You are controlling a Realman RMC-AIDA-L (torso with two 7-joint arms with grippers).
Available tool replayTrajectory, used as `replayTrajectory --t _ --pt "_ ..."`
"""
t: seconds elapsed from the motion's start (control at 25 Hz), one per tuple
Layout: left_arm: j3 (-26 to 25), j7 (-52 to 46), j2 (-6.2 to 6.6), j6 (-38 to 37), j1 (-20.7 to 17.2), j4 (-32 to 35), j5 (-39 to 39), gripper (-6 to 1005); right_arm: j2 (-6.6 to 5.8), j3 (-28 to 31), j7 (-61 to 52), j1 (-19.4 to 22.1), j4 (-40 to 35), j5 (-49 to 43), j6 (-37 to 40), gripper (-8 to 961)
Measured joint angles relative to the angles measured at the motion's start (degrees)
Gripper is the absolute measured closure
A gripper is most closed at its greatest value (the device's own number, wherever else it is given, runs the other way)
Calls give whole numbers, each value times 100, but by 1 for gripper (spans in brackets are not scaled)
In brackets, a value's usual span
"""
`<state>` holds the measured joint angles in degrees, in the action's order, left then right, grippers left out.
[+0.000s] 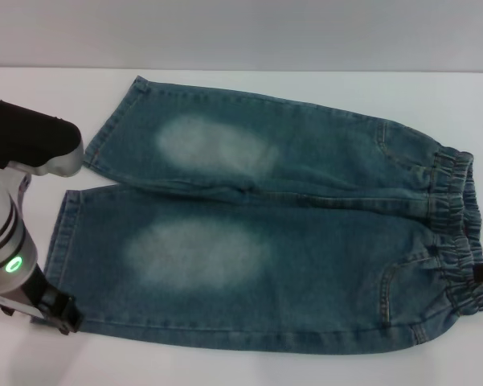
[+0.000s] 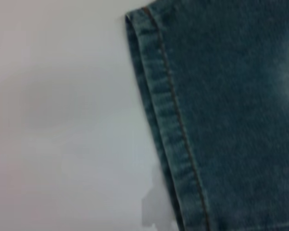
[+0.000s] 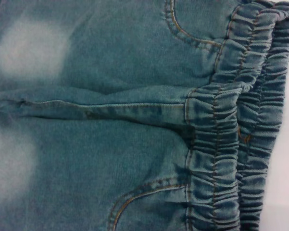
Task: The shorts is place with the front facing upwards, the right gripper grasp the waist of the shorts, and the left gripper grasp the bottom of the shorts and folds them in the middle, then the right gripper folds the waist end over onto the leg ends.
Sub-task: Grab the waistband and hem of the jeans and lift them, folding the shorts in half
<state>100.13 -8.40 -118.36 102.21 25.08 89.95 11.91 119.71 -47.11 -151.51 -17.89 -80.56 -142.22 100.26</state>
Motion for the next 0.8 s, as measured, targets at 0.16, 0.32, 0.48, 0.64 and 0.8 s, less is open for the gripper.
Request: replayTrajectory --t 0.16,0.32,0.48,0.64,0.8 --pt "66 -56 -12 3 15 -11 69 215 0 0 20 -17 -6 0 29 127" --pt "68 -99 -16 -122 39 -13 100 214 -5 0 68 -3 -1 0 32 127" --pt "69 -117 -15 -204 68 -41 112 214 -8 14 101 16 2 12 50 127" --pt "68 -147 -13 -262 75 -73 154 214 -9 56 142 28 4 28 91 127" --pt "66 -180 -8 -339 76 -88 232 214 -9 71 147 35 -8 35 141 127"
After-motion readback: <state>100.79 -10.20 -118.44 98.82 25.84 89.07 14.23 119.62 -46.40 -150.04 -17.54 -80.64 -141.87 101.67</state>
